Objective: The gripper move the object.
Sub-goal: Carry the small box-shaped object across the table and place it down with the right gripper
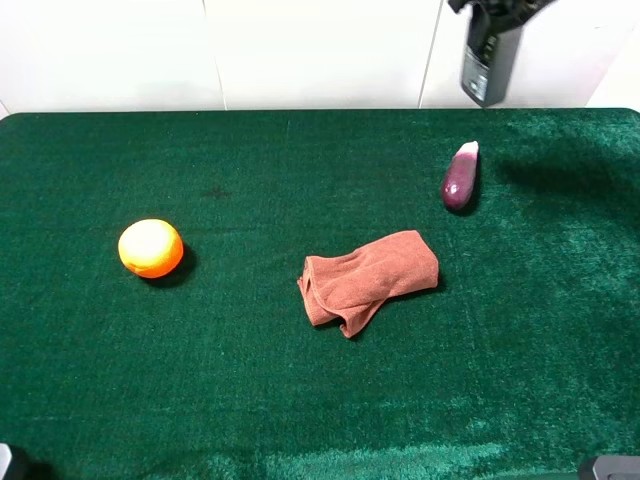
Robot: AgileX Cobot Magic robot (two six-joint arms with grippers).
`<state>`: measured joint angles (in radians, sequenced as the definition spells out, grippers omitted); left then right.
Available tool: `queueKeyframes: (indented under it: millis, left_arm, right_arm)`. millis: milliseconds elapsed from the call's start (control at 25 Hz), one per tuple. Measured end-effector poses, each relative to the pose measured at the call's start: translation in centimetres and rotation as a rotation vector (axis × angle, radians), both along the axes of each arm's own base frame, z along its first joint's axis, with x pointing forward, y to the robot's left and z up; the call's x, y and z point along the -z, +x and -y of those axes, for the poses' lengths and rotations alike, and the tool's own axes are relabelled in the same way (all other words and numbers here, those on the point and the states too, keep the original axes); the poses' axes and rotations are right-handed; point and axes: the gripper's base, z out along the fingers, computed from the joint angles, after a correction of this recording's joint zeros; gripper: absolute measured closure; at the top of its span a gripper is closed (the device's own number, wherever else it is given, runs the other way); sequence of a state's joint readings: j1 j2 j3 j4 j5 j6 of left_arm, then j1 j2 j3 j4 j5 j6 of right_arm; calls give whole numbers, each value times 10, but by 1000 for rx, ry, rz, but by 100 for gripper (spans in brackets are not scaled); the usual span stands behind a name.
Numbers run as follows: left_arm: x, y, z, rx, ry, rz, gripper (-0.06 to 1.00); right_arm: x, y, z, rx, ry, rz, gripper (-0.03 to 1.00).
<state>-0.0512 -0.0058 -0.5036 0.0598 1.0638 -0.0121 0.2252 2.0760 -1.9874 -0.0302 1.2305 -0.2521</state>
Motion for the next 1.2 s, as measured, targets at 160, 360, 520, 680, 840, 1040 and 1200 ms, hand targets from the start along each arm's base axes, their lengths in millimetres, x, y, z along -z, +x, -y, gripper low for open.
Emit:
queueKeyframes:
  millis: [160,360,520,680,840,1040,1200]
  left_arm:
    - [0,0,0,0,0,0,-5]
    - [0,0,0,0,0,0,-5]
    - [0,0,0,0,0,0,-5]
    - [0,0,0,0,0,0,-5]
    - [0,0,0,0,0,0,-5]
    - [0,0,0,0,0,0,-5]
    - [0,0,0,0,0,0,-5]
  right_arm:
    - [10,-6,24,56,-12,-55,65]
    - [25,-13,48,115,-14,-119,65]
    - [39,-17,63,156,7,-168,65]
    - [53,-18,69,178,31,-160,65]
    - [66,-18,69,180,36,-141,65]
    - [80,-19,74,192,42,-120,65]
    - [92,-22,75,194,41,-106,65]
